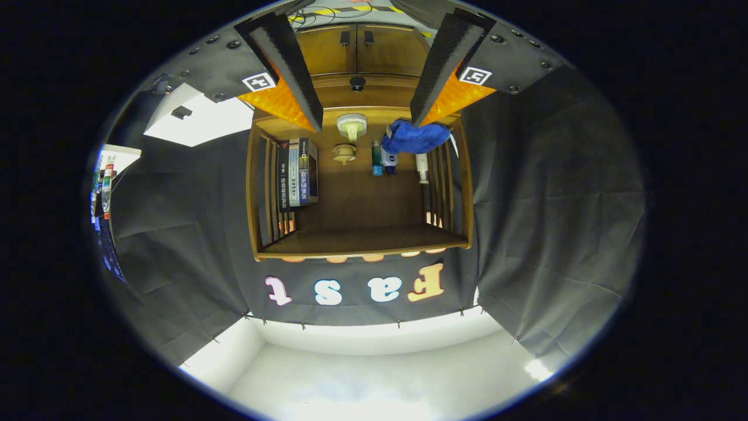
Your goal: Pull open the drawer, take out the items inside it, and place them on the countertop above the cabinet.
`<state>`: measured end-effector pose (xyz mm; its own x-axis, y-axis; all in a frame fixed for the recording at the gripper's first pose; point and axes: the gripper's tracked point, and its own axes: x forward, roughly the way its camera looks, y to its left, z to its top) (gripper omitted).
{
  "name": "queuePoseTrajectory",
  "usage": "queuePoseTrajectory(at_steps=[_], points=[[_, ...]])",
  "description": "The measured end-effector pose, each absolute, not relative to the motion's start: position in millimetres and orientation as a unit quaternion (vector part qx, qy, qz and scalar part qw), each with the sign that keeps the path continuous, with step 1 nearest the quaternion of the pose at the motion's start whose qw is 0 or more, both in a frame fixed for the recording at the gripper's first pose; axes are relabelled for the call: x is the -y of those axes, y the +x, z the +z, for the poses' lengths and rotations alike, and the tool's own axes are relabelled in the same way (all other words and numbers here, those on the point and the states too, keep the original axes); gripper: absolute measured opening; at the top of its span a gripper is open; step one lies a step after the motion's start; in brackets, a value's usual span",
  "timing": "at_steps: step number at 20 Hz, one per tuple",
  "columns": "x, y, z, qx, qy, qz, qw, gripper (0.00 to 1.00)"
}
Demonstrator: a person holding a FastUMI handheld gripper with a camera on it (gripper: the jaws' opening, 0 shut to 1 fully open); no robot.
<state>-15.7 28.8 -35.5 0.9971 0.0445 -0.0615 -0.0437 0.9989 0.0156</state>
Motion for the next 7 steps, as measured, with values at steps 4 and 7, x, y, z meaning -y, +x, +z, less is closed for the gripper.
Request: queuePoseTrajectory(at_steps=[4,7], points=[[-35.5,-14.3,-39.3,-0.032,0.013,0.031,0.999,0.98],[-38.6,-16.4,-42.0,-0.033,0.020,0.035,0.999,0.98]])
